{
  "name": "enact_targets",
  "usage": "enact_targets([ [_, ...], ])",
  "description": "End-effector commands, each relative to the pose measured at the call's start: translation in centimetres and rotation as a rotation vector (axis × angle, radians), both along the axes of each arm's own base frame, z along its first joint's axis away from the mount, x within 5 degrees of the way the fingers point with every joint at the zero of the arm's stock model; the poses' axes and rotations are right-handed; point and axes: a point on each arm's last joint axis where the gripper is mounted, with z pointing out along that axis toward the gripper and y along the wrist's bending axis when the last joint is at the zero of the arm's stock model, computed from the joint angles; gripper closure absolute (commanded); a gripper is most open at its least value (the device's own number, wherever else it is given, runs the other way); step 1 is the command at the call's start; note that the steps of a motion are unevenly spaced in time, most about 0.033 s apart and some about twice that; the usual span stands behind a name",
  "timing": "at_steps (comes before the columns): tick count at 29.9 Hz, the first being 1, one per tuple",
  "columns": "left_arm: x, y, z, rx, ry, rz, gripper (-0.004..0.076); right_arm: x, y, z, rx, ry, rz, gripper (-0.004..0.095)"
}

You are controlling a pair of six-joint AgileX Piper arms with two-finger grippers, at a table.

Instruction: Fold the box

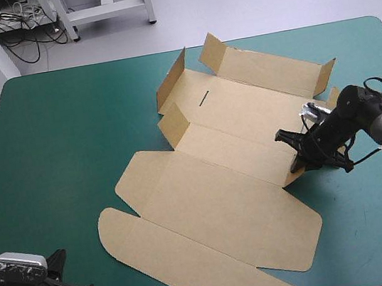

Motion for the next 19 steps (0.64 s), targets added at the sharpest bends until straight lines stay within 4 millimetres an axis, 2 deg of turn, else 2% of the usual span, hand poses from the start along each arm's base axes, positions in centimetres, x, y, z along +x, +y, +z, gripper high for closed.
enact_targets([
  [1,0.3,-0.1,1.5,-0.026,-0.084,0.003,0.0734,-0.1,0.2,1.7,0.018,-0.056,0.017,0.0923],
  [5,0.3,-0.1,1.5,-0.021,-0.085,0.001,0.0734,0.3,0.0,1.8,-0.007,-0.095,0.016,0.0923],
  [9,0.3,-0.1,1.5,-0.02,-0.086,0.0,0.0734,0.8,-0.6,2.5,-0.089,-0.163,0.094,0.0922],
  [15,0.3,-0.1,1.5,-0.02,-0.086,0.0,0.0734,1.9,-2.0,5.0,-0.288,-0.268,0.274,0.0922],
  [19,0.3,-0.1,1.5,-0.023,-0.085,0.002,0.0734,3.5,-2.5,6.2,-0.394,-0.352,0.467,0.0922],
])
